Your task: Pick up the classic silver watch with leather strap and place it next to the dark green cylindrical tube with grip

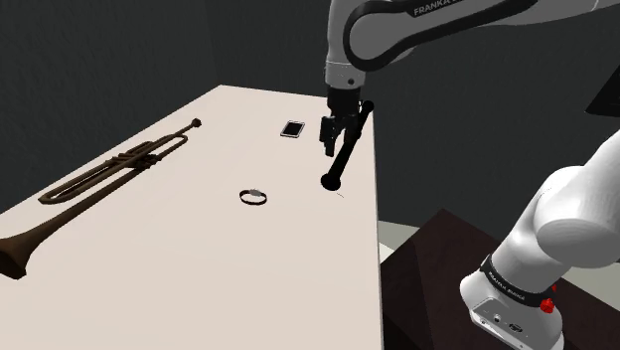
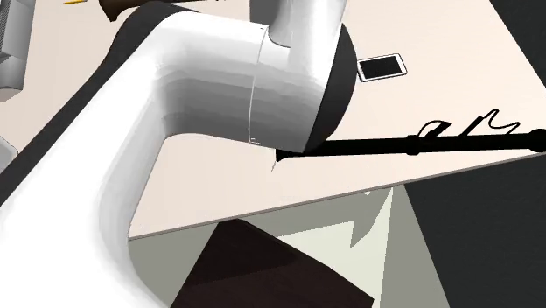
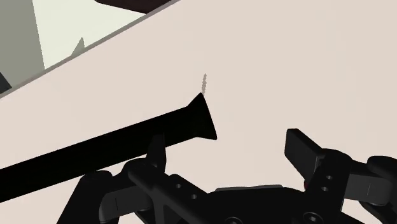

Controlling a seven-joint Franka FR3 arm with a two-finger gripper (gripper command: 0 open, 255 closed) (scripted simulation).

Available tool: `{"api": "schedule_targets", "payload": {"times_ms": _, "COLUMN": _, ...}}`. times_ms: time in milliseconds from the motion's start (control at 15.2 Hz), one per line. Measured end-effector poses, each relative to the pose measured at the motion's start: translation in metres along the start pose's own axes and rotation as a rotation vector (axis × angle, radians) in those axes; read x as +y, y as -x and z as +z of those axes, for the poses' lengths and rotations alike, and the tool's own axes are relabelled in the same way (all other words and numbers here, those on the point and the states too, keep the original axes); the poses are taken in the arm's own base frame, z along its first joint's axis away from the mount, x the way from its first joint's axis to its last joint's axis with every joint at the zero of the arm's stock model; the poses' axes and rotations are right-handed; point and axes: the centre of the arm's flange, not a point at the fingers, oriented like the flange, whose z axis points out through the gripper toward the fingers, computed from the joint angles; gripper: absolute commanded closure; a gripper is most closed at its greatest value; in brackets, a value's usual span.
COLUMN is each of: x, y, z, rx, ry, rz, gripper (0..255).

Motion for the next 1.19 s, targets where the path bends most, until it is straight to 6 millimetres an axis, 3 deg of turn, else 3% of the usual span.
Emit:
{"api": "schedule_targets", "payload": {"times_ms": 660, "x": -0.08, "y": -0.093, "z": 0.044, "rx": -0.008, "ry": -0.028, "rz": -0.13, "gripper": 0}}
{"api": "schedule_targets", "payload": {"times_ms": 990, "x": -0.125, "y": -0.133, "z": 0.065, "rx": -0.012, "ry": -0.042, "rz": -0.196, "gripper": 0}}
{"api": "schedule_targets", "payload": {"times_ms": 1188, "x": -0.138, "y": -0.144, "z": 0.078, "rx": -0.013, "ry": -0.046, "rz": -0.213, "gripper": 0}}
